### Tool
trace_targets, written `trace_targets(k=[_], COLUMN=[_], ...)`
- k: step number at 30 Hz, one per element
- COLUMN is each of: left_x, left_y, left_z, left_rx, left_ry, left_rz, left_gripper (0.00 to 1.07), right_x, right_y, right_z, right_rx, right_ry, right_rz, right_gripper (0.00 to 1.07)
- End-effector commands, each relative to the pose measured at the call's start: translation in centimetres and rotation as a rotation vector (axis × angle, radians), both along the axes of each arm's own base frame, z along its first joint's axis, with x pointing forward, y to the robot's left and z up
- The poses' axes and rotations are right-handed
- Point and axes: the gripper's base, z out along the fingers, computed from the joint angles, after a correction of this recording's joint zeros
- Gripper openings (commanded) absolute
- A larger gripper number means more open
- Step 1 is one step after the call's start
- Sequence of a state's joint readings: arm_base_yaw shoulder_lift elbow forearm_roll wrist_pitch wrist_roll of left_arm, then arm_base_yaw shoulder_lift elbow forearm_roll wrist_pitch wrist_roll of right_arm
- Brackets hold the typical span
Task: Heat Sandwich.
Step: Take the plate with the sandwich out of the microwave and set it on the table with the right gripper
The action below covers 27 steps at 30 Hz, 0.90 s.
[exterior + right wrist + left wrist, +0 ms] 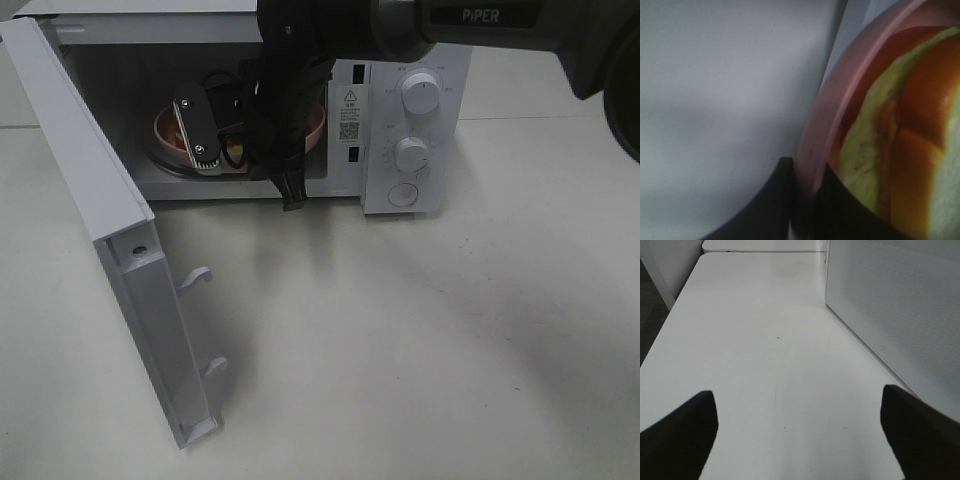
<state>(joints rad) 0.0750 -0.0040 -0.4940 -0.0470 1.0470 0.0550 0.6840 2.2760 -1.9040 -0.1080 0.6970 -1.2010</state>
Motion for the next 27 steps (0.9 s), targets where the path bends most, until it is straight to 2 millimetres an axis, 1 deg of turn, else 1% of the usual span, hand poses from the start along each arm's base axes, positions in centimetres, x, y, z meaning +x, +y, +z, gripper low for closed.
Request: trace_targets(k=[1,4,6,7,10,11,15,16,18,20,22,24,25,27], left_x=[-0.2,-0.2,-0.2,-0.2,-0.2,-0.2,-0.2,-0.2,-0.2,-0.2,-0.2,-0.2,-0.2,-0.2], left_y=[-0.1,-0.1,-0.1,-0.1,-0.1,-0.1,-0.1,-0.1,-0.1,-0.1,-0.1,-0.1,-0.1,-0.1], left_z=[0.0,0.0,0.0,0.0,0.0,0.0,0.0,0.0,0.0,0.0,0.0,0.0,0.0,0.0], left_rx=[-0.003,-0.003,-0.003,-0.003,-0.003,-0.003,-0.003,-0.003,-0.003,-0.003,-0.003,-0.003,-0.003,-0.003], left_ry=[-0.023,-0.023,-0.023,-0.023,-0.023,-0.023,-0.023,-0.023,-0.023,-0.023,-0.023,-0.023,-0.023,-0.023], left_rz=[-0.002,-0.002,-0.002,-0.002,-0.002,-0.002,-0.002,-0.002,-0.002,-0.002,-0.002,-0.002,-0.002,-0.002], left_gripper=[0.81,0.81,0.81,0.81,0.81,0.81,0.81,0.81,0.81,0.81,0.81,0.81,0.81,0.81], right_x=[-0.2,-0.7,-0.7,-1.1,-1.2,-1.5,-2.2,-3.1,-3.4,-4.5,-5.4,-5.7,-6.7,-7.0], right_y=[0.1,0.5,0.5,0.9,0.8,1.1,0.8,0.6,0.2,-0.5,-0.8,-1.0,-1.2,-1.4], right_z=[2.2,2.8,2.8,2.9,3.1,3.2,3.3,3.0,2.8,2.4,2.5,2.7,2.6,2.7], right_rx=[0.035,0.035,0.034,0.032,0.031,0.032,0.035,0.023,0.009,-0.005,0.006,0.010,0.010,0.010], right_ry=[-0.061,-0.065,-0.064,-0.061,-0.058,-0.054,-0.056,-0.048,-0.048,-0.055,-0.064,-0.068,-0.070,-0.070], right_rz=[0.015,0.027,0.028,0.038,0.034,0.038,0.046,0.066,0.078,0.099,0.111,0.112,0.128,0.130], right_gripper=[0.00,0.00,0.00,0.00,0.00,0.00,0.00,0.00,0.00,0.00,0.00,0.00,0.00,0.00])
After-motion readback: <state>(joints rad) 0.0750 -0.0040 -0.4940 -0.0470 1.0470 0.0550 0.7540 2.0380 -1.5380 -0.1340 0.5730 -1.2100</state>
